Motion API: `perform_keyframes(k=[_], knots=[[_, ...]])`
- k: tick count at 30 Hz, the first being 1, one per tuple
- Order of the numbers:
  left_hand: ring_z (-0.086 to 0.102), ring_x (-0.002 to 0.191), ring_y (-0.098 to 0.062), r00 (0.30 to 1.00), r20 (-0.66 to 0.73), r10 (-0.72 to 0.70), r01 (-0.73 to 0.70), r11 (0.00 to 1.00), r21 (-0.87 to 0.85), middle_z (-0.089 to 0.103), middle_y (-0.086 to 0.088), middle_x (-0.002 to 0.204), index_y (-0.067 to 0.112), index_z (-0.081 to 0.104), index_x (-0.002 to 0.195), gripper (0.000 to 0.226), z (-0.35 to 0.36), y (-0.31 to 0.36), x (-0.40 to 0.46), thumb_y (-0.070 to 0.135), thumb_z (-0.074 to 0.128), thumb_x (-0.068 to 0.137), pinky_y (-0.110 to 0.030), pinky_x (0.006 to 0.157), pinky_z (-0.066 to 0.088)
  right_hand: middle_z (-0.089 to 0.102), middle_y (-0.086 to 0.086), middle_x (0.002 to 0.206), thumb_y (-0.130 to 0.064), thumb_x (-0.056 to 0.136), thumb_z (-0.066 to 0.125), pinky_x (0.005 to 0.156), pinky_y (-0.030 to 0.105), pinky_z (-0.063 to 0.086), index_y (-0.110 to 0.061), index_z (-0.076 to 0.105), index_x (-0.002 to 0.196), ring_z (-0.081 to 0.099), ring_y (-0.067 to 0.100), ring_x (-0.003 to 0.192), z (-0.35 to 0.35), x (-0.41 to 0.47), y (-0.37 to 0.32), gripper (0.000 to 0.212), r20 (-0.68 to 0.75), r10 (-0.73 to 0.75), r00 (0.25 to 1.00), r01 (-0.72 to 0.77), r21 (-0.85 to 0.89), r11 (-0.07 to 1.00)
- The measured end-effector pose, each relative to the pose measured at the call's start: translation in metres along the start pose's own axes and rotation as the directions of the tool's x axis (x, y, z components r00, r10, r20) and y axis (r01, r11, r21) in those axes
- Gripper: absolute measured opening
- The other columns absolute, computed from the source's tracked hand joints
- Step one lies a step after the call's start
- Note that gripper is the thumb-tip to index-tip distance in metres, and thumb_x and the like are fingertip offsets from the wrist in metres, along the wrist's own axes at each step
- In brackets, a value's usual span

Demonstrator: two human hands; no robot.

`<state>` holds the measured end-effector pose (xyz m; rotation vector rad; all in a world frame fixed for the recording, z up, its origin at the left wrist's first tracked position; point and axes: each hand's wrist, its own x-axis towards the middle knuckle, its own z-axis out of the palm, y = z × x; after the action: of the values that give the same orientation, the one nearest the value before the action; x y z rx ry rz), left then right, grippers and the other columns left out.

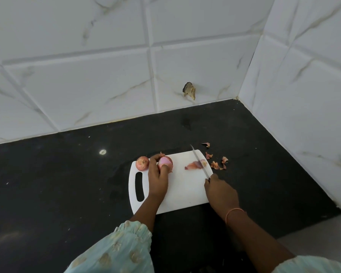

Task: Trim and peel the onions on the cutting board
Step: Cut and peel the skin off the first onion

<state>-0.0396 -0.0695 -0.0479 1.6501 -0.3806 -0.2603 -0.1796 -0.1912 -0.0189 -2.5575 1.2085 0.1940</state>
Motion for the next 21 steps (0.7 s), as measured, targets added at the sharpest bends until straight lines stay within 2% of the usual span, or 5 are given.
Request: perform_keyframes(k=[5,9,12,17,21], knots=[[0.056,0.104,0.004,1.0,0.021,0.013,-0.012,1.0,-0.024,0.056,0.018,0.112,0.024,0.052,0.121,0.036,0.0,0.003,-0.001,0.033,0.041,0.088,-0.007,0.081,0.045,0.062,0.0,0.09,-0.042,0.102,0.034,0.063,0.029,0.043,-0.016,0.048,0.126,0.059,0.015,0.077,-0.012,-0.002,0.022,0.038,-0.188,0.028,0.982,-0.011,0.093,0.996],[0.055,0.103,0.003,0.999,0.04,-0.009,0.011,0.999,-0.053,0.054,0.021,0.112,0.024,0.051,0.124,0.038,-0.001,0.004,-0.001,0.036,0.04,0.089,-0.001,0.077,0.043,0.063,0.002,0.091,-0.043,0.101,0.037,0.065,0.03,0.043,-0.017,0.053,0.103,0.057,0.017,0.076,-0.013,-0.003,0.027,0.031,-0.233,0.065,0.97,-0.042,0.101,0.994],[0.056,0.103,-0.001,0.998,0.052,-0.024,0.027,0.998,-0.059,0.053,0.021,0.111,0.027,0.05,0.124,0.039,-0.002,0.003,0.001,0.038,0.038,0.088,0.0,0.074,0.042,0.058,-0.001,0.08,-0.041,0.099,0.043,0.063,0.033,0.046,-0.018,0.053,0.092,0.058,0.017,0.073,-0.012,0.0,0.025,0.026,-0.272,0.113,0.956,-0.062,0.191,0.98],[0.058,0.103,-0.008,0.997,0.083,-0.006,0.01,0.998,-0.055,0.06,0.005,0.112,0.019,0.054,0.123,0.044,-0.001,-0.003,0.002,0.033,0.046,0.083,-0.005,0.075,0.045,0.056,-0.001,0.069,-0.037,0.098,0.049,0.055,0.033,0.046,-0.018,0.052,0.082,0.056,0.015,0.062,-0.012,0.003,0.031,0.025,-0.346,0.155,0.925,-0.036,0.327,0.944],[0.059,0.105,-0.009,0.995,0.097,-0.021,0.025,0.999,-0.035,0.061,0.006,0.115,0.023,0.055,0.124,0.052,0.0,-0.003,0.004,0.045,0.051,0.077,-0.016,0.079,0.05,0.055,-0.001,0.068,-0.036,0.099,0.048,0.052,0.031,0.042,-0.018,0.05,0.082,0.055,0.014,0.06,-0.018,-0.001,0.028,0.025,-0.335,0.056,0.941,0.068,0.348,0.935]])
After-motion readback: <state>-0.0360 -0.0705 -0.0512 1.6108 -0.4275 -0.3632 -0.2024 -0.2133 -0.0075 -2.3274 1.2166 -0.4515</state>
